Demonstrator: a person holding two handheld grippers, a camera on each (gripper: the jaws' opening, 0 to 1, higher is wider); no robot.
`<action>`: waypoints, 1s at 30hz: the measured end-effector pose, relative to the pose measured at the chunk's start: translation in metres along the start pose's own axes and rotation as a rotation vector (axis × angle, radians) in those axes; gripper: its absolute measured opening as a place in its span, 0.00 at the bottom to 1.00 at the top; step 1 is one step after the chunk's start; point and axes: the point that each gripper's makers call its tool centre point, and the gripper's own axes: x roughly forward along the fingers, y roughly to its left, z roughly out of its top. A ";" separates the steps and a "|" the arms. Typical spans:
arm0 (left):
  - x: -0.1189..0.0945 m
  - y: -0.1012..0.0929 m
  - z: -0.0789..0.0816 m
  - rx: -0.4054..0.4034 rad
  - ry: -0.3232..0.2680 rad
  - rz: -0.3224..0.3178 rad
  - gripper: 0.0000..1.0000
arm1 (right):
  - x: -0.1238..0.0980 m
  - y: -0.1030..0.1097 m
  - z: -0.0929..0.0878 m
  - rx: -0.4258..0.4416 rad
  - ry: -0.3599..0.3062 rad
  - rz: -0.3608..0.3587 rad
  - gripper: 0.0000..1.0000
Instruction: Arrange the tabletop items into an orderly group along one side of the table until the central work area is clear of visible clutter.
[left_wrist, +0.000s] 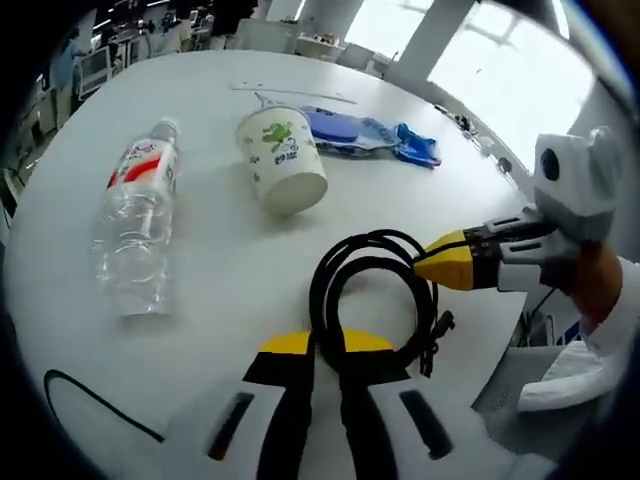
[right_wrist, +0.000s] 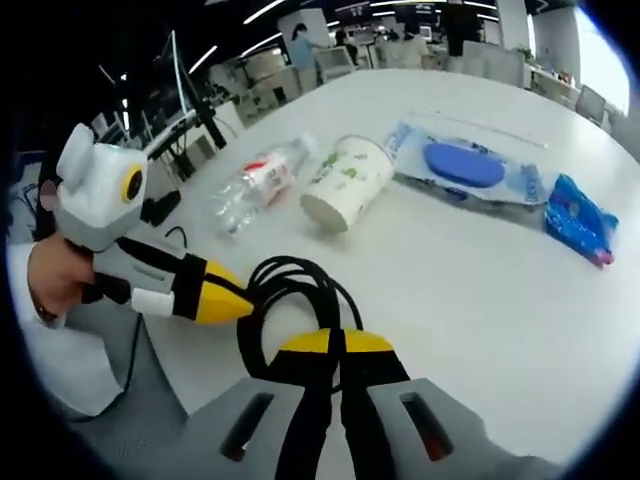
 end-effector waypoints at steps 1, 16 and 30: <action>-0.001 -0.001 0.001 0.001 -0.002 -0.002 0.05 | -0.001 0.000 0.000 0.002 -0.003 -0.001 0.00; -0.016 -0.032 0.036 0.050 -0.061 -0.045 0.05 | -0.039 -0.017 0.022 0.031 -0.092 -0.031 0.00; -0.017 -0.079 0.077 0.155 -0.093 -0.101 0.05 | -0.086 -0.051 0.037 0.072 -0.193 -0.100 0.00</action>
